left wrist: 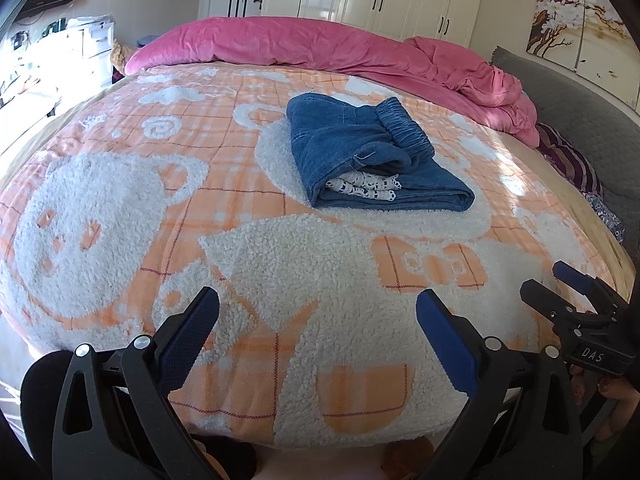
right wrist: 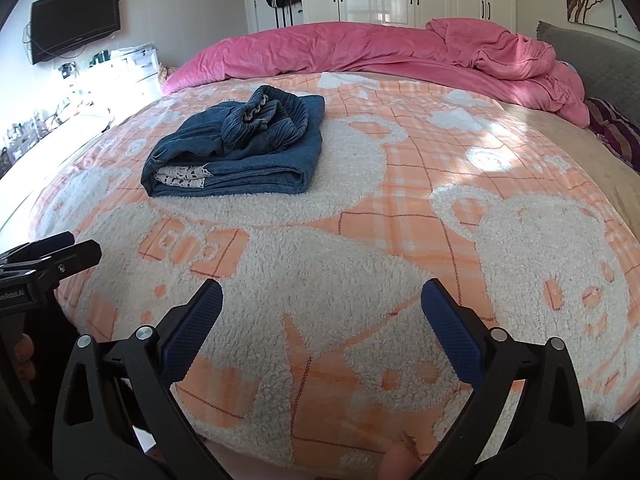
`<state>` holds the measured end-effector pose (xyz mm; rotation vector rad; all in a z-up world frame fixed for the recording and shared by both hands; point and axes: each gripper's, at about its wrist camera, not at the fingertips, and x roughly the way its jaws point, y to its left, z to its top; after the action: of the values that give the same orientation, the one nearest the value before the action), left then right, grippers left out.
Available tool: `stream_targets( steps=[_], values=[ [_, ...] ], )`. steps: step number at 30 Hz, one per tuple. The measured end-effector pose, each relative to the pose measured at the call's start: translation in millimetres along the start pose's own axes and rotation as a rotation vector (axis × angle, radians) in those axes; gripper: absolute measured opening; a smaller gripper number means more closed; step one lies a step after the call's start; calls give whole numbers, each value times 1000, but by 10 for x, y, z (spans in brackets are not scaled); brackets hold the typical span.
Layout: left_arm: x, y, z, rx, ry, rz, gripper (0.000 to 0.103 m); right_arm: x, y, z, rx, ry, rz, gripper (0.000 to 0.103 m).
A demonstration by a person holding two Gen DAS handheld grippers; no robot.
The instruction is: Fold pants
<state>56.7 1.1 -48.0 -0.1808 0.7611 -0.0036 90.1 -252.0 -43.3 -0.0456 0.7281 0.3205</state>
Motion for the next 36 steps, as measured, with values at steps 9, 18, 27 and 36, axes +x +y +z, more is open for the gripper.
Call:
stream_targets(
  steps=[9, 18, 27, 36],
  values=[
    [-10, -6, 12, -1, 0, -3, 98, 11, 2, -4, -2, 1, 0, 94],
    [-5, -10, 14, 1, 1, 2, 98, 12, 3, -4, -2, 0, 0, 94],
    [11, -18, 4, 5, 4, 0, 99, 15, -2, -3, -1, -1, -2, 94],
    [12, -13, -3, 4, 5, 0, 99, 12, -4, -7, 0, -1, -1, 94]
  ],
)
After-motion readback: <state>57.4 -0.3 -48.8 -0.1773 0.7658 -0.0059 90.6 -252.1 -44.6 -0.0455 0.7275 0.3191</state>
